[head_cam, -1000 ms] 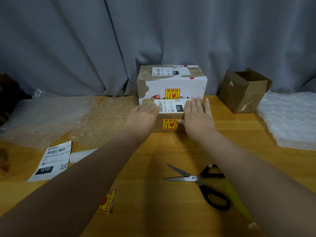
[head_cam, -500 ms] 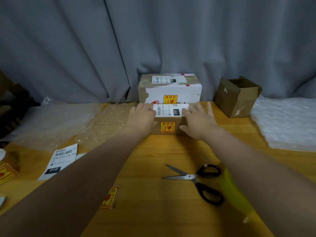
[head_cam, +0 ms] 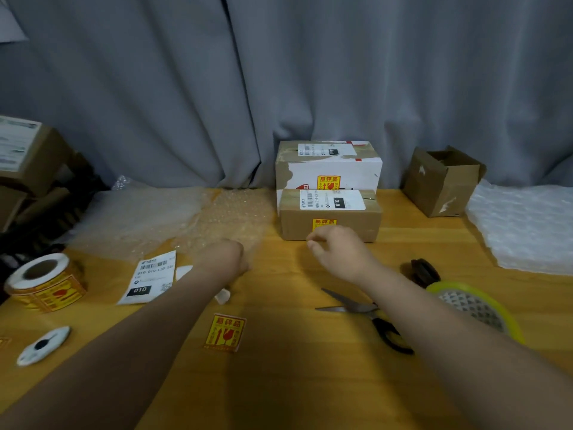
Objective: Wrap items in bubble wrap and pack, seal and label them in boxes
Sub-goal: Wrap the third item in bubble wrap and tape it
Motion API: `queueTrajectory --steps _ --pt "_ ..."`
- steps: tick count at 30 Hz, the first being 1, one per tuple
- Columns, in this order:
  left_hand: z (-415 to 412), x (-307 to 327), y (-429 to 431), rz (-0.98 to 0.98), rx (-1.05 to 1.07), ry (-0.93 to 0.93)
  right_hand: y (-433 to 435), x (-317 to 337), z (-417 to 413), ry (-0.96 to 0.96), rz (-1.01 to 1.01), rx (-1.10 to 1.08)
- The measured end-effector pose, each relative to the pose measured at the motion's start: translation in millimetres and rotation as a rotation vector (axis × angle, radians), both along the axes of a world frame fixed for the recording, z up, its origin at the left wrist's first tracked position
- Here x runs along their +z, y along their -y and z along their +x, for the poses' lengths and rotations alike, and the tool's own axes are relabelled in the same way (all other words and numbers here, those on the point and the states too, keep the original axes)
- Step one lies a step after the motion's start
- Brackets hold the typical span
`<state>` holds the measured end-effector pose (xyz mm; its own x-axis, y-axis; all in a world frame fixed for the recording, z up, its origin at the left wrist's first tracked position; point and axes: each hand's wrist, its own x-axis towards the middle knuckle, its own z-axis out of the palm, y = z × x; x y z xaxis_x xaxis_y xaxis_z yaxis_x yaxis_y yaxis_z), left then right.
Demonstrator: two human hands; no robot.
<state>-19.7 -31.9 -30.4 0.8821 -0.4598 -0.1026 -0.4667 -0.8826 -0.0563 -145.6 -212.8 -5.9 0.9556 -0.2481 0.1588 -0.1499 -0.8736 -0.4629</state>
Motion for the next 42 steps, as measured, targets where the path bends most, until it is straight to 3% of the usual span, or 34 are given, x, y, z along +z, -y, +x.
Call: queueTrajectory --steps 3,7,10,17,19,21,24,26,30,33,35,37,40,42 --pt "7 -6 -6 -0.142 0.014 0.066 -17 -3 7 0.01 0.14 -0.011" --pt "6 22 -19 -0.887 0.196 0.155 -26 3 10 0.055 0.382 -0.038" --pt "1 59 -24 -1.143 0.133 0.276 -29 21 10 0.099 0.735 -0.064" --pt "-36 127 -19 -1.346 -0.336 0.351 -49 80 15 0.22 1.396 -0.047" --pt "-52 136 -15 -1.161 -0.521 0.523 -49 100 9 0.185 1.594 0.039" --pt "-67 136 -9 -0.879 -0.771 0.771 -48 112 1 0.17 1.666 0.169" --pt "-88 116 4 -0.683 -1.071 1.013 -45 111 -14 0.342 1.546 0.082" --pt "-101 96 11 -0.641 -1.113 0.955 -37 98 -25 0.471 1.499 -0.022" --pt "-124 58 10 -0.392 -1.097 0.451 -22 37 -55 0.415 1.259 -0.233" --pt "-140 29 15 -0.308 -0.903 0.065 -25 -14 -78 0.295 1.042 -0.372" --pt "-141 7 19 -0.349 -0.749 -0.013 -24 -38 -84 0.291 0.89 -0.405" --pt "-135 -15 24 -0.231 -0.662 -0.044 -18 -48 -83 0.281 0.673 -0.398" --pt "-134 -35 32 -0.078 -0.551 -0.261 -5 -49 -83 0.268 0.479 -0.379" --pt "-134 -40 40 -0.05 -0.522 -0.266 7 -50 -86 0.282 0.337 -0.398"
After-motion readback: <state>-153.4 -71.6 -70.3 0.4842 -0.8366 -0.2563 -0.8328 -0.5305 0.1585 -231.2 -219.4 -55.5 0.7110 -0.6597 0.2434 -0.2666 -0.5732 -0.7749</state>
